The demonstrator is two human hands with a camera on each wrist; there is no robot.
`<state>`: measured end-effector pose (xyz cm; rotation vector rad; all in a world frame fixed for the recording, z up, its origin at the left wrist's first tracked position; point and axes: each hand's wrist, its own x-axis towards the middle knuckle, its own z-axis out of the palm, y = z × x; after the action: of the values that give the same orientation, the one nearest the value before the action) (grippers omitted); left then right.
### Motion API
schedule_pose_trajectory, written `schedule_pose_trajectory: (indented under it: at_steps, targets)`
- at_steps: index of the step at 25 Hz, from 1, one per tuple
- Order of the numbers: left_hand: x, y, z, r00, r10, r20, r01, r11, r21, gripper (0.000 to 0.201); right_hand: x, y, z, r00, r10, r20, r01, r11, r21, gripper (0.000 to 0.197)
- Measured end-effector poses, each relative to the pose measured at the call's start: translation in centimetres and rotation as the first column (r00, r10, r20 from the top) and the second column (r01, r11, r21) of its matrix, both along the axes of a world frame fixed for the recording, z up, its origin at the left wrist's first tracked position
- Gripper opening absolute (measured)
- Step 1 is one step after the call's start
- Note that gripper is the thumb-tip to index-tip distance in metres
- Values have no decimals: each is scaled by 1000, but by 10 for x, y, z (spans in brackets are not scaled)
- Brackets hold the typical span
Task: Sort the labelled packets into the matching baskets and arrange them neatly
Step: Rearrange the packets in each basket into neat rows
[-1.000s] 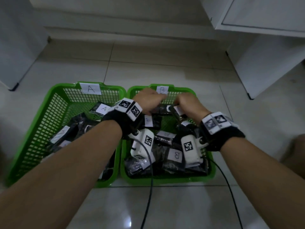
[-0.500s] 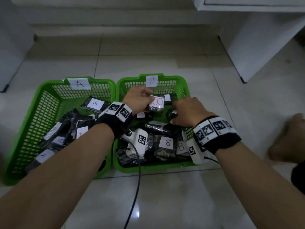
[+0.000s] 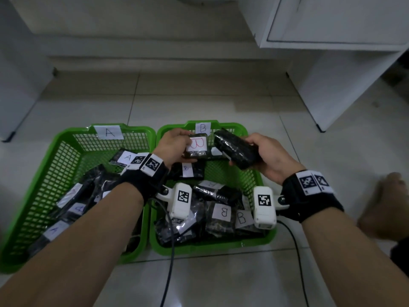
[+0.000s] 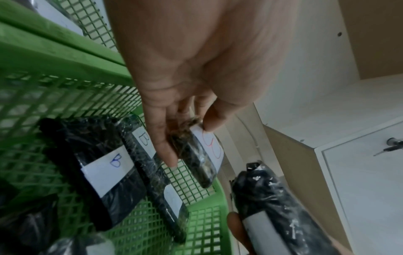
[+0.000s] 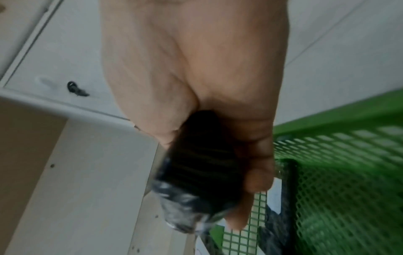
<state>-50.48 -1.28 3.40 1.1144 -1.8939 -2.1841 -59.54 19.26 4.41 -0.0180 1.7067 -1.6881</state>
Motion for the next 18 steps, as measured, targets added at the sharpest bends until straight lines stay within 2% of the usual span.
schedule_pose_trajectory:
  at_steps: [1,3,5,7,8,13,18]
  targets:
    - [0,0,2,1000,21,-3,-21,1000,23,28,3,1,2,996,31,78,-24,995,-97,34]
    - [1,-1,5,998,57,-22,-56,997,53,24,5,2,7,988,104,114,-77,973,-219,51]
    - [4,-1,11,997,70,-41,-68,996,64,22,10,0,13,986,128,105,-97,960,-263,45]
    - [5,0,17,997,69,-37,-66,996,62,25,13,0,16,986,89,139,-44,954,-297,31]
    - [6,0,19,997,70,-29,-68,996,53,28,15,0,16,984,82,161,-31,954,-298,29]
    - [11,-2,27,998,55,-7,-55,998,7,42,16,7,13,951,119,286,-56,974,-220,53]
    - [24,5,30,992,95,-80,-84,988,129,27,21,0,10,972,126,200,-77,968,-238,49]
